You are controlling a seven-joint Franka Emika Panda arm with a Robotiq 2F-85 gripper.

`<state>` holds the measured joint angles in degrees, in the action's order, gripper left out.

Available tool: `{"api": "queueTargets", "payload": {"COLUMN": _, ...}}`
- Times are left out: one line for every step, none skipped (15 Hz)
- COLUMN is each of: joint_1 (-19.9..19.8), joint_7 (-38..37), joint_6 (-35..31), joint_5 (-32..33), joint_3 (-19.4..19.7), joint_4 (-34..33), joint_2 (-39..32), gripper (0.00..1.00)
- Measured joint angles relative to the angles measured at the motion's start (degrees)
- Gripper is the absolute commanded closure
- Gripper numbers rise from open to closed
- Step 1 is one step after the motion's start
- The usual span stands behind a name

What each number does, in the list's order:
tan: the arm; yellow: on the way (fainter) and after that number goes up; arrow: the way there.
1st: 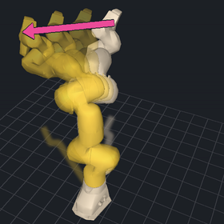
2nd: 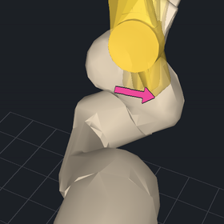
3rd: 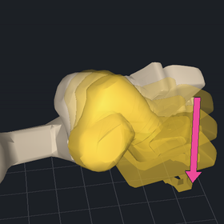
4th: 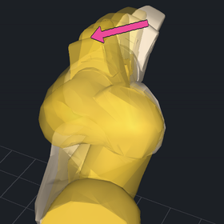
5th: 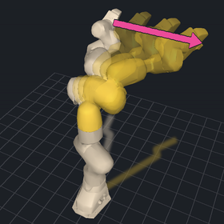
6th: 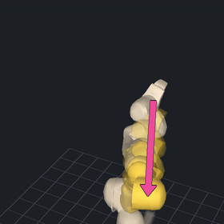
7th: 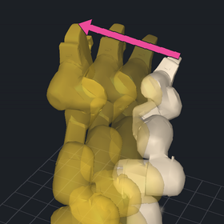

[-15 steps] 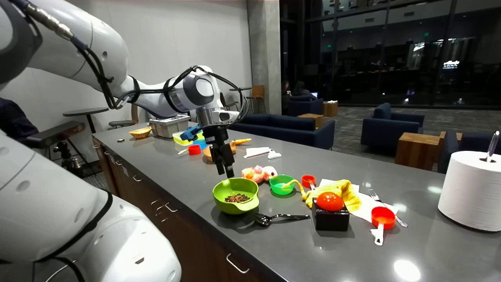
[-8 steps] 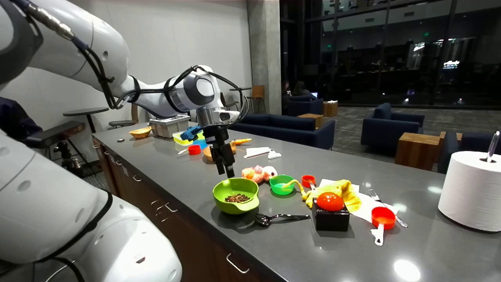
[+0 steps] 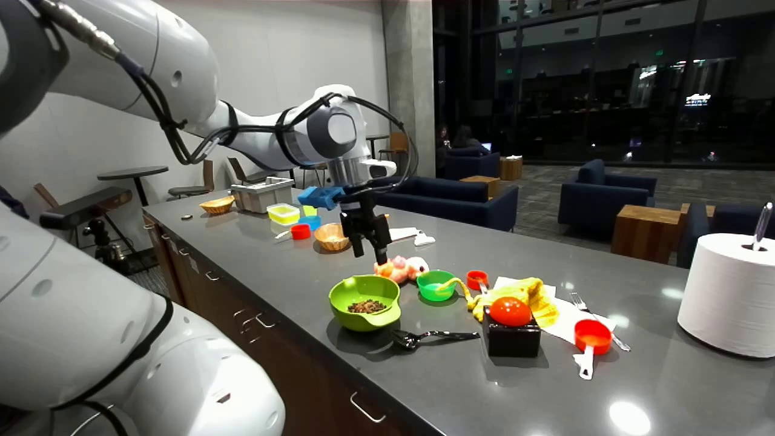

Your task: Press on the red button

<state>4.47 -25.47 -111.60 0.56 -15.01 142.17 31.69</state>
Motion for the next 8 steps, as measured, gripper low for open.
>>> {"api": "queueTargets", "payload": {"joint_1": 0.0, "joint_7": 2.9, "joint_6": -0.2, "joint_5": -0.1, "joint_3": 1.7, "joint_4": -0.1, "joint_2": 0.0, "gripper": 0.00}}
{"api": "queueTargets", "payload": {"joint_1": -0.1, "joint_7": 5.3, "joint_6": -0.2, "joint_5": -0.1, "joint_3": 3.3, "joint_4": -0.2, "joint_2": 0.0, "gripper": 0.00}}
{"api": "queueTargets", "payload": {"joint_1": -0.2, "joint_7": 6.9, "joint_6": 0.1, "joint_5": -0.1, "joint_3": 4.7, "joint_4": -0.4, "joint_2": -0.1, "gripper": 0.00}}
{"api": "queueTargets", "payload": {"joint_1": -0.4, "joint_7": 7.8, "joint_6": 0.4, "joint_5": -0.1, "joint_3": 5.7, "joint_4": -0.7, "joint_2": -0.1, "gripper": 0.00}}
{"api": "queueTargets", "payload": {"joint_1": -0.5, "joint_7": 8.3, "joint_6": 0.5, "joint_5": -0.1, "joint_3": 6.2, "joint_4": -0.8, "joint_2": -0.3, "gripper": 0.00}}
{"api": "queueTargets", "payload": {"joint_1": -0.6, "joint_7": 8.4, "joint_6": 0.5, "joint_5": -0.1, "joint_3": 6.4, "joint_4": -1.0, "joint_2": -0.6, "gripper": 0.00}}
{"api": "queueTargets", "payload": {"joint_1": -0.5, "joint_7": 8.4, "joint_6": 0.5, "joint_5": -0.1, "joint_3": 6.3, "joint_4": -1.1, "joint_2": -0.7, "gripper": 0.00}}
{"api": "queueTargets", "payload": {"joint_1": -0.5, "joint_7": 8.4, "joint_6": 0.5, "joint_5": -0.1, "joint_3": 6.2, "joint_4": -1.2, "joint_2": -0.9, "gripper": 0.00}}
